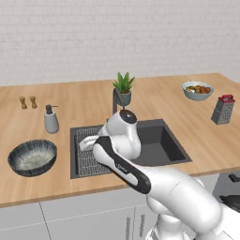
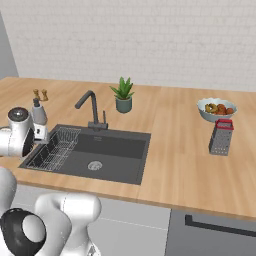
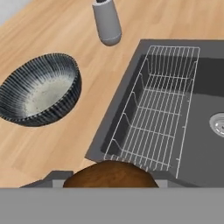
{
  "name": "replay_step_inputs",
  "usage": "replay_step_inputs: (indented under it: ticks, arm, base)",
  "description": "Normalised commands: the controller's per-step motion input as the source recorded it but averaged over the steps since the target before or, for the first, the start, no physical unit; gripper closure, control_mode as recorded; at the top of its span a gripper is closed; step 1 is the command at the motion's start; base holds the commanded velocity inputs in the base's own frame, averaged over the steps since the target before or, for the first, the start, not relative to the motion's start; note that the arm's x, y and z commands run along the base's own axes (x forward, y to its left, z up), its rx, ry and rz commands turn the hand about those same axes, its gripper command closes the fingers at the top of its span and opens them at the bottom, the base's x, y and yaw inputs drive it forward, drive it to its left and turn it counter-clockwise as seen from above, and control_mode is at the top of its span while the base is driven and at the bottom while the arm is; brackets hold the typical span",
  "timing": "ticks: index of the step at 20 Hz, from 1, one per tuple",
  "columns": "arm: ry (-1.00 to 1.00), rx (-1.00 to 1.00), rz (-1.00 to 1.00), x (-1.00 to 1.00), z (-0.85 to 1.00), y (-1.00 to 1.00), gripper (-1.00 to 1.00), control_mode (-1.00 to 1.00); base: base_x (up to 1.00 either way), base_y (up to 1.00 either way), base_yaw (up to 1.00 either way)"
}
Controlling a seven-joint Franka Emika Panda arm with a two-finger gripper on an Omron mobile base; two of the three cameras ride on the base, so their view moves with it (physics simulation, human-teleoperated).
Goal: Pick the mushroom from the sink and place it in the bowl. Then pick the bowl and place it in the microwave. Then close the microwave door and press the start button.
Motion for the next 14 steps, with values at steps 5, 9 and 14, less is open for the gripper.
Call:
replay_step_inputs:
  ticks: [5,9,14]
  arm:
    - [0.07,0.00,0.06,0.24,-0.01,0.92,1.00,-1.00]
    - [0.11,-0.01,0.00,0.53,0.00,0.89,1.00,-1.00]
    - [0.07,-0.04,0.00,0.46,0.09,0.74,1.00,-1.00]
  base:
    - [0.00,0.00,0.00]
    - [0.00,0.00,0.00]
    - [0.00,0.00,0.00]
